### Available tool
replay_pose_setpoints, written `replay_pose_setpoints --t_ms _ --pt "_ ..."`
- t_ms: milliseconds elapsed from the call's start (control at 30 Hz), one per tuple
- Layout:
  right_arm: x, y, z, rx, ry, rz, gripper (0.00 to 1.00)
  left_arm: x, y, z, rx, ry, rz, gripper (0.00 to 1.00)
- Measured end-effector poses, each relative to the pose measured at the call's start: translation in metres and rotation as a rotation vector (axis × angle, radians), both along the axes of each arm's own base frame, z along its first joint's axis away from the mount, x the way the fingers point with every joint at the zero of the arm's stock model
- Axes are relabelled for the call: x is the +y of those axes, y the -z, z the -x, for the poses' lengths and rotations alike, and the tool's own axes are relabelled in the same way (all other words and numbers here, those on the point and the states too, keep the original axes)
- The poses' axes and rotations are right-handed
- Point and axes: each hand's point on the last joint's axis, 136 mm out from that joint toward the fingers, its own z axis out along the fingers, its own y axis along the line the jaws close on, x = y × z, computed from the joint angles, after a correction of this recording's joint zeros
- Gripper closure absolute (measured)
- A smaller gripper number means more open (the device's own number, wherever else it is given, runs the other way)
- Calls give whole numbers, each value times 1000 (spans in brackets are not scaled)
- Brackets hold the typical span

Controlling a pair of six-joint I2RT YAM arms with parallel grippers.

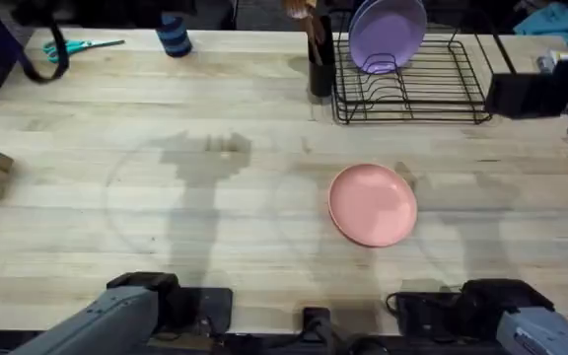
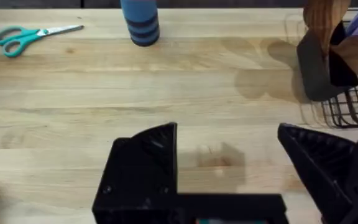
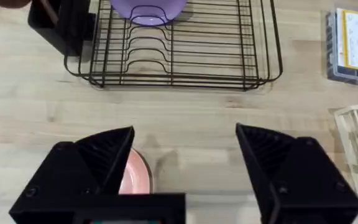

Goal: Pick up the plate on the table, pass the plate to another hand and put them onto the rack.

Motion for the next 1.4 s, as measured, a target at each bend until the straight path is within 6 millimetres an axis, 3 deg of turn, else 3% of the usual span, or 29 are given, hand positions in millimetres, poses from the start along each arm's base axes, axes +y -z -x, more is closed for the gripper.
replay_pose_setpoints --t_ms 600,800,1067,1400 --pt "0 0 -9 43 0 1 5 -1 3 -8 25 11 -2 7" --pt "0 0 -9 43 -1 1 6 -15 3 -6 30 67 34 6" --pt "0 0 -9 43 -5 6 5 -79 11 5 69 277 34 6" --pt "0 0 -9 43 -5 6 5 -168 44 20 175 538 1 6"
